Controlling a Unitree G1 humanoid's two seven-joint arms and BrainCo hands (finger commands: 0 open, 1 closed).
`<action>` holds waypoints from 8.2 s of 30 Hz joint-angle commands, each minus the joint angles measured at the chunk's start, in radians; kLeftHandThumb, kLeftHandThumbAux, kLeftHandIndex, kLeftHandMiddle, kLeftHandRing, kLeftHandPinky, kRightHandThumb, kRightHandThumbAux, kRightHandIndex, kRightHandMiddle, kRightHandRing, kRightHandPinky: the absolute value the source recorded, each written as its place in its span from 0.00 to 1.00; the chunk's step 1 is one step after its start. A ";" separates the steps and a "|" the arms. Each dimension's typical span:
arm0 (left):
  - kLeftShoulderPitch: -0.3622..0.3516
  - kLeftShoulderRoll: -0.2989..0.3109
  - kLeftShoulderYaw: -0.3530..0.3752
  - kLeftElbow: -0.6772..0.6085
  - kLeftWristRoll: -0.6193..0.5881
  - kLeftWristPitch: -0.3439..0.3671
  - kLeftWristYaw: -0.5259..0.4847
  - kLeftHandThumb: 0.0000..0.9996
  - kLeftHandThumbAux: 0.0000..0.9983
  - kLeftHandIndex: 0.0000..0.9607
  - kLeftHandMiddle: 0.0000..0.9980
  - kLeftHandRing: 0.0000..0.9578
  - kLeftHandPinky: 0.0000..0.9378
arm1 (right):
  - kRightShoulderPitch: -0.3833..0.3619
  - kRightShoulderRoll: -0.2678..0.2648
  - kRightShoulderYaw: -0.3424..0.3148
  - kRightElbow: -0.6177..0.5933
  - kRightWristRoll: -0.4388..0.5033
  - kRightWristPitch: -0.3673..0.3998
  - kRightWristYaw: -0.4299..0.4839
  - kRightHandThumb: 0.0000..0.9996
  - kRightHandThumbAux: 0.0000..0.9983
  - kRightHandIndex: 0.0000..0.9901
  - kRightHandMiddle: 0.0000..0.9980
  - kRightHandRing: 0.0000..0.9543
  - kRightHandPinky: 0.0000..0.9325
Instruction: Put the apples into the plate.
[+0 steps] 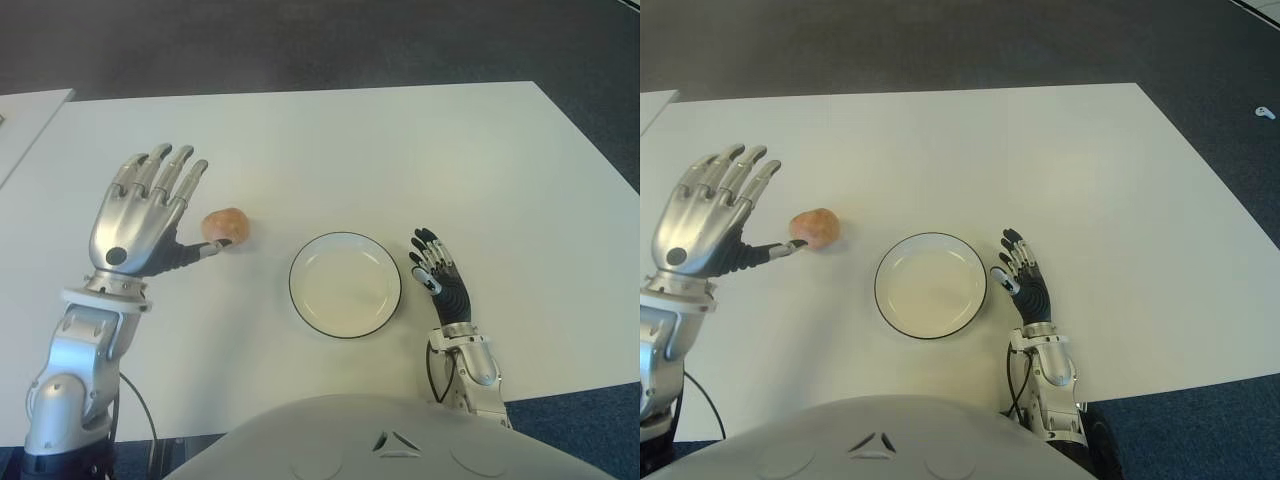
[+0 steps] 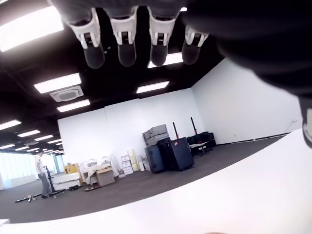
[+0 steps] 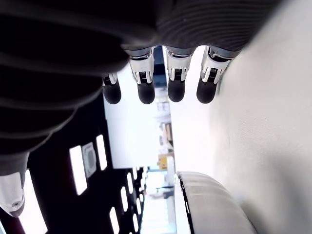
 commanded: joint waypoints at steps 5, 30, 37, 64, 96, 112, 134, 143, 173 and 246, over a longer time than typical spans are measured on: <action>-0.142 0.163 -0.118 0.325 0.021 -0.037 0.063 0.27 0.31 0.00 0.00 0.00 0.00 | 0.023 0.003 0.001 0.091 -0.020 0.057 -0.019 0.16 0.53 0.00 0.00 0.00 0.00; -0.319 0.251 -0.339 0.532 -0.046 0.032 0.042 0.29 0.30 0.00 0.00 0.00 0.00 | 0.012 0.010 -0.007 0.145 -0.027 0.008 -0.035 0.15 0.54 0.00 0.00 0.00 0.00; -0.330 0.256 -0.374 0.558 -0.075 0.036 0.047 0.30 0.30 0.00 0.00 0.00 0.00 | 0.012 0.005 -0.008 0.155 -0.020 0.002 -0.027 0.15 0.55 0.00 0.00 0.00 0.00; -0.364 0.238 -0.481 0.611 -0.106 0.109 0.033 0.28 0.26 0.00 0.00 0.00 0.00 | 0.010 0.003 -0.011 0.164 -0.021 -0.005 -0.031 0.15 0.55 0.00 0.00 0.00 0.00; -0.477 0.201 -0.659 0.849 -0.100 0.188 0.111 0.27 0.27 0.00 0.00 0.00 0.00 | 0.006 -0.007 -0.026 0.173 -0.020 -0.017 -0.034 0.14 0.54 0.00 0.00 0.00 0.00; -0.533 0.178 -0.720 0.993 -0.124 0.197 0.146 0.29 0.30 0.00 0.00 0.00 0.00 | 0.008 -0.023 -0.036 0.162 -0.008 -0.002 -0.019 0.13 0.54 0.00 0.00 0.00 0.00; -0.591 0.148 -0.791 1.186 -0.180 0.165 0.271 0.35 0.36 0.16 0.14 0.13 0.20 | 0.004 -0.032 -0.046 0.165 0.002 -0.009 -0.012 0.13 0.54 0.00 0.00 0.00 0.00; -0.651 0.144 -0.854 1.248 -0.155 0.197 0.192 0.71 0.67 0.44 0.65 0.67 0.69 | -0.005 -0.027 -0.050 0.182 0.005 -0.026 -0.009 0.13 0.55 0.00 0.00 0.00 0.00; -0.617 0.170 -0.836 1.095 -0.283 0.217 0.063 0.75 0.69 0.46 0.85 0.88 0.90 | -0.024 -0.021 -0.074 0.198 0.038 -0.022 0.017 0.13 0.54 0.00 0.00 0.00 0.00; -0.506 0.001 -0.643 0.155 -0.257 0.253 -0.183 0.75 0.70 0.46 0.85 0.87 0.80 | -0.024 0.000 -0.070 0.222 0.019 -0.039 0.007 0.12 0.56 0.00 0.00 0.00 0.00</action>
